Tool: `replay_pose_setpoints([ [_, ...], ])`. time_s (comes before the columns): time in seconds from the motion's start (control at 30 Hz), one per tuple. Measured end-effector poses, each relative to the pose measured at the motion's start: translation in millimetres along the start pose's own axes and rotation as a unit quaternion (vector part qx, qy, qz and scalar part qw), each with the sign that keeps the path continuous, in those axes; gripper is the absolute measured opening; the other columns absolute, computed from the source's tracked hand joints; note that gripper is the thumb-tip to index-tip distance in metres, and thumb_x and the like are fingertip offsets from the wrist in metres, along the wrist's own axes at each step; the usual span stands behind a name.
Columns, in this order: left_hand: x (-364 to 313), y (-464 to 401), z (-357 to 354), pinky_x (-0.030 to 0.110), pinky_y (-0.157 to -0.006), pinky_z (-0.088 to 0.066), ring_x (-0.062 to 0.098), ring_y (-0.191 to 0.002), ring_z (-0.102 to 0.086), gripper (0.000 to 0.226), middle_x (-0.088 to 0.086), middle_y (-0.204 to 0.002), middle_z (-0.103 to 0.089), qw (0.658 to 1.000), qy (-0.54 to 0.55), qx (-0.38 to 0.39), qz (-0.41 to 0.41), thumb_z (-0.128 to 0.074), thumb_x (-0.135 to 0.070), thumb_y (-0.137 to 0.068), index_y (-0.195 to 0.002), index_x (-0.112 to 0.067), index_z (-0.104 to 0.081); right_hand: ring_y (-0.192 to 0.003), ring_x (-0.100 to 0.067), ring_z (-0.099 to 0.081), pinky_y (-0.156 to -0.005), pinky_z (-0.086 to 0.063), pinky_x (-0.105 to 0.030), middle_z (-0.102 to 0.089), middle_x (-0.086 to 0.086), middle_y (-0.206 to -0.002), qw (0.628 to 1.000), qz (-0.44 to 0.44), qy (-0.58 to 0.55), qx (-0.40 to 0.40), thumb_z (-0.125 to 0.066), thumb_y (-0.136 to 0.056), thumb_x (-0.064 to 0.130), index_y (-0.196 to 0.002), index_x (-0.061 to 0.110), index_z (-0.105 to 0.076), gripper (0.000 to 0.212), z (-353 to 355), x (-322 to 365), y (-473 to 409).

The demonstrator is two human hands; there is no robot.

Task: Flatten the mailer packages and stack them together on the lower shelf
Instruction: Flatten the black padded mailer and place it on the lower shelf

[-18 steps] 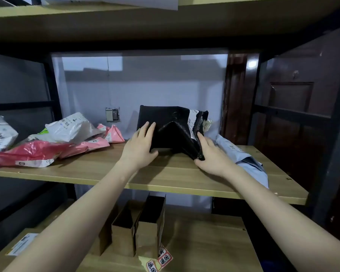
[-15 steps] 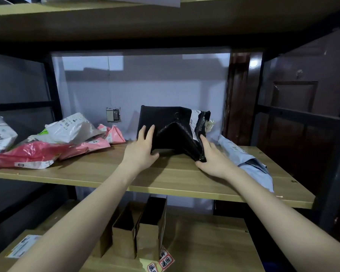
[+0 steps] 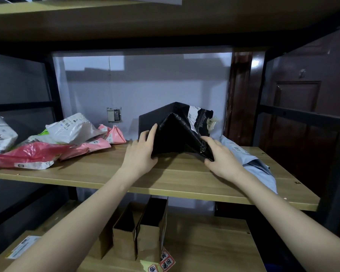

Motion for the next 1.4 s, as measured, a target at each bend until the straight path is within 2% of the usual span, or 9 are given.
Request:
replay_pose_setpoints([
  [0.1, 0.0, 7.8, 30.3, 0.044, -0.097, -0.037, 0.03, -0.125, -0.044, 0.074, 0.005, -0.142, -0.041, 0.997, 0.037, -0.06, 0.012, -0.044, -0.058, -0.089, -0.149, -0.027, -0.014, -0.093, -0.015, -0.055, -0.072, -0.038, -0.027, -0.058, 0.006, -0.103, 1.0, 0.022, 0.003, -0.008, -0.055, -0.084, 0.01, -0.141, 0.027, -0.033, 0.063, 17.1, 8.3, 14.7],
  [0.2, -2.2, 1.9, 56.9, 0.045, -0.106, -0.029, 0.026, -0.132, -0.037, 0.055, 0.001, -0.146, -0.038, 0.988, 0.136, -0.076, 0.02, -0.028, -0.054, -0.096, -0.146, -0.032, -0.025, -0.072, 0.006, -0.044, -0.06, -0.031, -0.015, -0.039, 0.023, -0.073, 0.999, 0.044, 0.009, -0.008, -0.057, -0.083, 0.013, -0.139, 0.025, -0.035, 0.062, 31.0, 20.9, 30.8],
  [0.3, -9.8, -17.5, 72.0, 0.048, -0.113, -0.024, 0.019, -0.139, -0.03, 0.061, -0.004, -0.15, -0.034, 0.968, 0.243, -0.054, 0.003, -0.021, -0.061, -0.09, -0.144, -0.034, -0.03, -0.099, -0.006, -0.049, -0.079, -0.035, -0.021, -0.043, 0.018, -0.096, 0.998, 0.054, 0.008, 0.012, -0.058, -0.081, 0.016, -0.141, 0.029, -0.029, 0.068, 35.2, 33.1, 46.1],
  [0.47, -38.6, -32.2, 74.0, 0.046, -0.118, -0.013, 0.014, -0.145, -0.016, 0.055, -0.011, -0.157, -0.019, 0.971, 0.237, 0.02, -0.028, -0.028, -0.061, -0.092, -0.143, -0.042, -0.03, -0.091, -0.014, -0.045, -0.078, -0.036, -0.029, -0.041, 0.014, -0.088, 0.996, 0.059, 0.037, 0.06, -0.057, -0.076, 0.022, -0.137, 0.028, -0.026, 0.068, 24.9, 35.4, 62.5],
  [0.63, -43.1, -37.3, 76.3, 0.043, -0.11, -0.028, 0.017, -0.13, -0.04, 0.038, -0.009, -0.137, -0.048, 0.962, 0.273, 0.021, -0.013, -0.033, -0.057, -0.092, -0.119, -0.034, -0.047, -0.114, -0.014, -0.036, -0.095, -0.037, -0.03, -0.035, 0.006, -0.113, 0.994, 0.04, 0.021, 0.103, -0.062, -0.077, 0.021, -0.139, 0.024, -0.022, 0.074, 24.5, 32.6, 67.0],
  [0.83, -41.2, -41.7, 65.3, 0.047, -0.114, -0.021, 0.015, -0.139, -0.032, 0.054, -0.015, -0.148, -0.039, 0.979, 0.178, 0.089, -0.044, -0.025, -0.061, -0.088, -0.138, -0.044, -0.035, -0.073, 0.02, -0.041, -0.068, -0.036, -0.007, -0.038, 0.022, -0.091, 0.982, 0.053, 0.007, 0.183, -0.059, -0.082, 0.017, -0.133, 0.023, -0.025, 0.061, 13.5, 40.7, 70.4],
  [0.97, -34.1, -41.8, 56.0, 0.051, -0.11, -0.026, 0.016, -0.133, -0.039, 0.06, -0.02, -0.141, -0.045, 0.982, 0.167, 0.077, -0.034, -0.013, -0.07, -0.082, -0.128, -0.047, -0.044, -0.102, 0.004, -0.05, -0.095, -0.038, -0.027, -0.05, 0.019, -0.116, 0.983, 0.025, -0.071, 0.167, -0.041, -0.092, 0.028, -0.136, 0.029, -0.028, 0.046, 16.8, 39.3, 58.8],
  [1.17, -36.1, -49.8, 44.4, 0.049, -0.113, -0.021, 0.018, -0.138, -0.032, 0.059, -0.017, -0.148, -0.038, 0.983, 0.152, 0.101, -0.035, -0.016, -0.069, -0.083, -0.134, -0.05, -0.038, -0.126, -0.014, -0.038, -0.104, -0.029, -0.031, -0.046, 0.003, -0.13, 0.992, 0.042, -0.109, -0.052, -0.032, -0.099, 0.035, -0.137, 0.024, -0.039, 0.041, 55.3, 49.7, 7.6],
  [1.4, -33.1, -49.4, 0.1, 0.05, -0.118, -0.004, 0.024, -0.148, -0.001, 0.071, -0.006, -0.16, -0.004, 0.979, 0.08, 0.182, -0.038, -0.01, -0.07, -0.084, -0.148, -0.041, -0.005, -0.145, -0.02, -0.014, -0.118, -0.01, -0.033, -0.018, -0.006, -0.158, 0.995, 0.094, 0.019, 0.018, -0.03, -0.098, 0.044, -0.147, 0.021, -0.028, 0.053, 15.3, 79.4, -39.4],
])
Point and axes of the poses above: each hand's wrist, its own y-axis away from the middle knuckle, its own z-axis out of the back of the hand, x = y × z, the point moved 10 cm from there along -y, towards the middle knuckle
